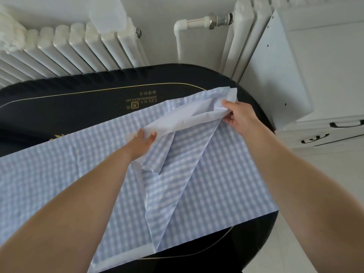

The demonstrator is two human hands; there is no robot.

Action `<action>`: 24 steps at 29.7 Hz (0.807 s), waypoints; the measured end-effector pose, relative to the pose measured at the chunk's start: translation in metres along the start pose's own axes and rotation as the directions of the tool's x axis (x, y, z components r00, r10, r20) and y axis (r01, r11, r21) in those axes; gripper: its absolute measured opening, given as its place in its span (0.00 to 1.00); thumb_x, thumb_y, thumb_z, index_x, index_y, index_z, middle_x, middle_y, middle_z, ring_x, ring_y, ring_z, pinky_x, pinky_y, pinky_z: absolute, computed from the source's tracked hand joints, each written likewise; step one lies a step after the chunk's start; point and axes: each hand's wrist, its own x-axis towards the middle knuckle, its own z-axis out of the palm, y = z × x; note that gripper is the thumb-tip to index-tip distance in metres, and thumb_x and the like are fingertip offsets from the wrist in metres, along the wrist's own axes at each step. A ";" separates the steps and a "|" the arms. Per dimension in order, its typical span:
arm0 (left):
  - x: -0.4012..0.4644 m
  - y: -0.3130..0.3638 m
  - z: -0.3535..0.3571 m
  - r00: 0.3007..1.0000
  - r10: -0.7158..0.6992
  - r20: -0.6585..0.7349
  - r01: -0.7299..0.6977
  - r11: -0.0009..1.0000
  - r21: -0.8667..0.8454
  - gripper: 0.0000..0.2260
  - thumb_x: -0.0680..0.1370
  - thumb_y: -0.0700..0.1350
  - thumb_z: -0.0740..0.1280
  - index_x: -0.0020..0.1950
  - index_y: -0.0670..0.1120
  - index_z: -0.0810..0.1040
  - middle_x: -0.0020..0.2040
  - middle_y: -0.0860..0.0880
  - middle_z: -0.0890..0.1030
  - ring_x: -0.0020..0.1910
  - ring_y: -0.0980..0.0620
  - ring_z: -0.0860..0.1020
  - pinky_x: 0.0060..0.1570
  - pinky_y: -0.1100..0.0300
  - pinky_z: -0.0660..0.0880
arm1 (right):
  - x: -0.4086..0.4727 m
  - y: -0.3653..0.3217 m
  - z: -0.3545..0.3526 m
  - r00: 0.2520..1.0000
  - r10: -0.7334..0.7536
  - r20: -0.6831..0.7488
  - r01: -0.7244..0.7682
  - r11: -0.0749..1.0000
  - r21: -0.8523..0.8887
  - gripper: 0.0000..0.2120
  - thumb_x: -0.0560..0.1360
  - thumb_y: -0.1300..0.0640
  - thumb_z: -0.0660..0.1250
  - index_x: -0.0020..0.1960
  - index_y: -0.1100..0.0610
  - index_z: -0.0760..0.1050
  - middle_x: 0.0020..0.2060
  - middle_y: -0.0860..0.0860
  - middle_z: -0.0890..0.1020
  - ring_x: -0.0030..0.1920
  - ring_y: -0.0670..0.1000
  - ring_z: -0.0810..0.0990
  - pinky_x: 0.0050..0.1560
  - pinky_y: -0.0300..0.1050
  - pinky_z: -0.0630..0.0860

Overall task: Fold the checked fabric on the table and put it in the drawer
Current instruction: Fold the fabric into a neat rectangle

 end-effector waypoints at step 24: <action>-0.035 -0.011 0.055 0.776 -0.535 -0.333 0.208 0.716 -0.667 0.41 0.70 0.57 0.73 0.74 0.40 0.58 0.74 0.41 0.62 0.71 0.40 0.64 0.69 0.47 0.63 | -0.155 0.146 -0.083 0.804 -0.444 -0.394 0.013 0.676 -0.736 0.15 0.76 0.51 0.64 0.60 0.53 0.69 0.51 0.50 0.79 0.44 0.54 0.78 0.38 0.44 0.68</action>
